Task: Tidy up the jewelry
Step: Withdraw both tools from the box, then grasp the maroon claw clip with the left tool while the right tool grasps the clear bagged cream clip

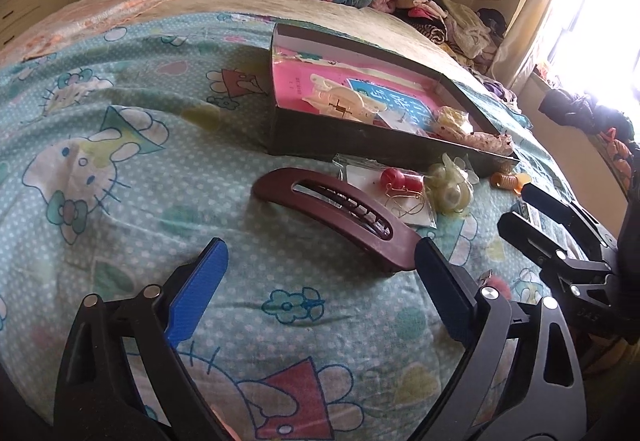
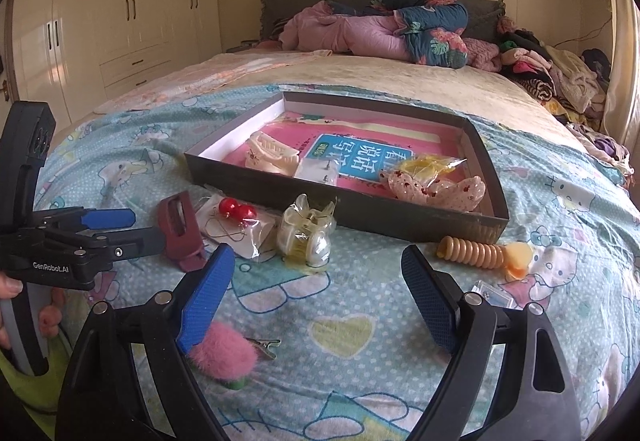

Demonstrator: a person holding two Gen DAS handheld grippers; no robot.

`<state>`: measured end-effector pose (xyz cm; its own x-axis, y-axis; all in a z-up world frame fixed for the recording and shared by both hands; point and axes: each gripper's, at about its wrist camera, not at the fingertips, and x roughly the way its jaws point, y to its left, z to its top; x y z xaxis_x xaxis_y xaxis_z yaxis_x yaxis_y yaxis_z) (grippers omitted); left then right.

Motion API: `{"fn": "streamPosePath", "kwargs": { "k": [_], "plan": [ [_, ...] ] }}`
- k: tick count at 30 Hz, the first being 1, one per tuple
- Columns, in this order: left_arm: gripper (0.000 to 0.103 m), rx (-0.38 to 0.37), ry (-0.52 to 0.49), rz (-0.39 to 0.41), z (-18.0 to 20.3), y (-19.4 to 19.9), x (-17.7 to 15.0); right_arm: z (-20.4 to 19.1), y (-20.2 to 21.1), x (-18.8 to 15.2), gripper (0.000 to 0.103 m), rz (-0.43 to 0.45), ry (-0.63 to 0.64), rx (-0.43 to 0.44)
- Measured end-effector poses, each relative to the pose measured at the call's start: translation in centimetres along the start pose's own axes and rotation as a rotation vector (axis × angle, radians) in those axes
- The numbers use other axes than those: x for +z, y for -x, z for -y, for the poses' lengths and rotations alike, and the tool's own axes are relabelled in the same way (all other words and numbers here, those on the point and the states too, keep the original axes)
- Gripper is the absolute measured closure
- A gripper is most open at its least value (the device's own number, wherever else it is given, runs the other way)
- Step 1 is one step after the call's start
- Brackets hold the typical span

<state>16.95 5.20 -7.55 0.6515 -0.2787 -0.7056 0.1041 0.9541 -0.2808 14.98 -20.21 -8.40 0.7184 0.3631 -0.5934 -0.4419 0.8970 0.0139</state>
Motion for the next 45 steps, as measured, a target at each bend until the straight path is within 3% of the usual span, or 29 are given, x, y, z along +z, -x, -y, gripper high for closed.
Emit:
{"fn": "streamPosePath", "kwargs": {
  "k": [6, 12, 23, 27, 29, 34, 45],
  "plan": [
    [0.025, -0.046, 0.047, -0.009, -0.4, -0.6, 0.2, 0.1, -1.6, 0.5, 0.021, -0.026, -0.003, 0.006],
    [0.034, -0.110, 0.111, -0.016, -1.0, -1.2, 0.7, 0.7, -3.2, 1.3, 0.032, -0.060, -0.029, 0.022],
    [0.057, -0.171, 0.186, -0.046, -1.5, -2.0, 1.3, 0.8, -5.7, 1.8, 0.052, -0.129, -0.048, 0.067],
    [0.074, -0.212, 0.229, -0.054, -1.8, -2.4, 1.5, 0.8, -6.0, 1.8, 0.063, -0.135, -0.059, 0.089],
    [0.080, -0.233, 0.247, -0.059, -1.8, -2.7, 1.6, 0.6, -6.0, 1.8, 0.063, -0.131, -0.052, 0.086],
    [0.090, -0.245, 0.244, -0.048, -1.6, -2.5, 1.7, 0.9, -5.6, 1.7, 0.064, -0.119, -0.063, 0.087],
    [0.097, -0.222, 0.133, 0.001, 0.4, 0.2, 1.4, 0.9, -3.2, 1.3, 0.065, -0.083, -0.049, 0.076]
  ]
}}
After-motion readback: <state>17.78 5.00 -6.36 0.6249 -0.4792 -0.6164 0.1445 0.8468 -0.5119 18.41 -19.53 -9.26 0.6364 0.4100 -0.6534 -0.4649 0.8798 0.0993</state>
